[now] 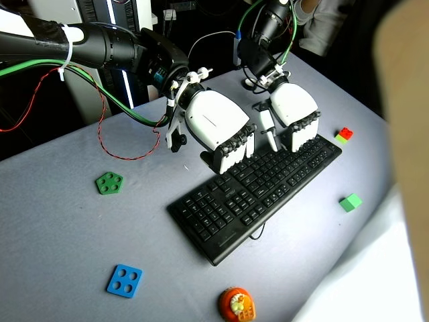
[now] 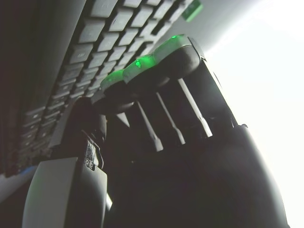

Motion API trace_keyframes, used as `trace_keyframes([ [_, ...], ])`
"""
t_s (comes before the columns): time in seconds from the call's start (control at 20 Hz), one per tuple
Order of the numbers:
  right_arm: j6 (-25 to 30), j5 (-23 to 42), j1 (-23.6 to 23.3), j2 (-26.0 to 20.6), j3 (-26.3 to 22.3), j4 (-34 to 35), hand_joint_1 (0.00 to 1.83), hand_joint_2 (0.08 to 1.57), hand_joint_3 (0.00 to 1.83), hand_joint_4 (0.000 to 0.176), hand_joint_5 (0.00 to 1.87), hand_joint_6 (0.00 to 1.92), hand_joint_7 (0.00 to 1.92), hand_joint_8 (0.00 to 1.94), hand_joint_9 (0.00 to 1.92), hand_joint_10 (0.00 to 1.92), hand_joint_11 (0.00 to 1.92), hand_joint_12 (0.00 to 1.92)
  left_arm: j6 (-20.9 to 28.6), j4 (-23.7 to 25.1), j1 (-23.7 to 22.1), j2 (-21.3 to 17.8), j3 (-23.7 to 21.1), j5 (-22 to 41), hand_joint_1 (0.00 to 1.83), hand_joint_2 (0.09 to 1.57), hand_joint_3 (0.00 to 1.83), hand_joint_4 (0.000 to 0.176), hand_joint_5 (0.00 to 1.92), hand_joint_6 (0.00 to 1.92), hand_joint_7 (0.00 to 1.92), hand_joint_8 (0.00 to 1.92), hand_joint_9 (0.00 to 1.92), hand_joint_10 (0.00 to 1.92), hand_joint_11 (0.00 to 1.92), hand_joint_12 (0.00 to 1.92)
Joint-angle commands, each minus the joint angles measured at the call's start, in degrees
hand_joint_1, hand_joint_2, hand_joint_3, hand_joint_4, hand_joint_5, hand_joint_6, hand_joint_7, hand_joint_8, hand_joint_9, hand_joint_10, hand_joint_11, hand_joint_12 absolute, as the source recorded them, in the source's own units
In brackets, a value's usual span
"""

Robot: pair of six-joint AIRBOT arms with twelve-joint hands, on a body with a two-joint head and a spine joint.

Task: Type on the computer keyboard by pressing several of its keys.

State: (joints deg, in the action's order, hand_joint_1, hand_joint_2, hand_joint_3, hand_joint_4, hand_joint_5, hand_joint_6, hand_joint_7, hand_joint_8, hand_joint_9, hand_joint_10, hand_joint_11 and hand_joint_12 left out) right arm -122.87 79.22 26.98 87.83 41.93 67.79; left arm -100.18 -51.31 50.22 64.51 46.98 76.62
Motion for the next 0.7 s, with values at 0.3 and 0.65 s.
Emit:
trace_keyframes([
  [0.3, 1.0, 1.8, -0.2, 0.1, 1.2, -5.6, 0.0, 1.16, 0.01, 0.0, 0.26, 0.05, 0.33, 0.0, 0.3, 0.1, 0.0, 0.9, 0.6, 3.9, -2.8, -2.6, 1.2, 2.5, 0.0, 1.28, 0.01, 0.072, 0.14, 0.0, 0.19, 0.0, 0.2, 0.03, 0.0, 0.74],
  [0.65, 1.4, -2.0, -0.2, 5.2, 8.9, -2.7, 0.0, 1.17, 0.0, 0.0, 0.28, 0.03, 0.35, 0.0, 0.33, 0.07, 0.0, 0.94, 5.7, 7.1, 4.1, -6.2, 0.2, 2.1, 0.0, 1.28, 0.0, 0.074, 0.11, 0.0, 0.16, 0.0, 0.18, 0.01, 0.0, 0.66],
])
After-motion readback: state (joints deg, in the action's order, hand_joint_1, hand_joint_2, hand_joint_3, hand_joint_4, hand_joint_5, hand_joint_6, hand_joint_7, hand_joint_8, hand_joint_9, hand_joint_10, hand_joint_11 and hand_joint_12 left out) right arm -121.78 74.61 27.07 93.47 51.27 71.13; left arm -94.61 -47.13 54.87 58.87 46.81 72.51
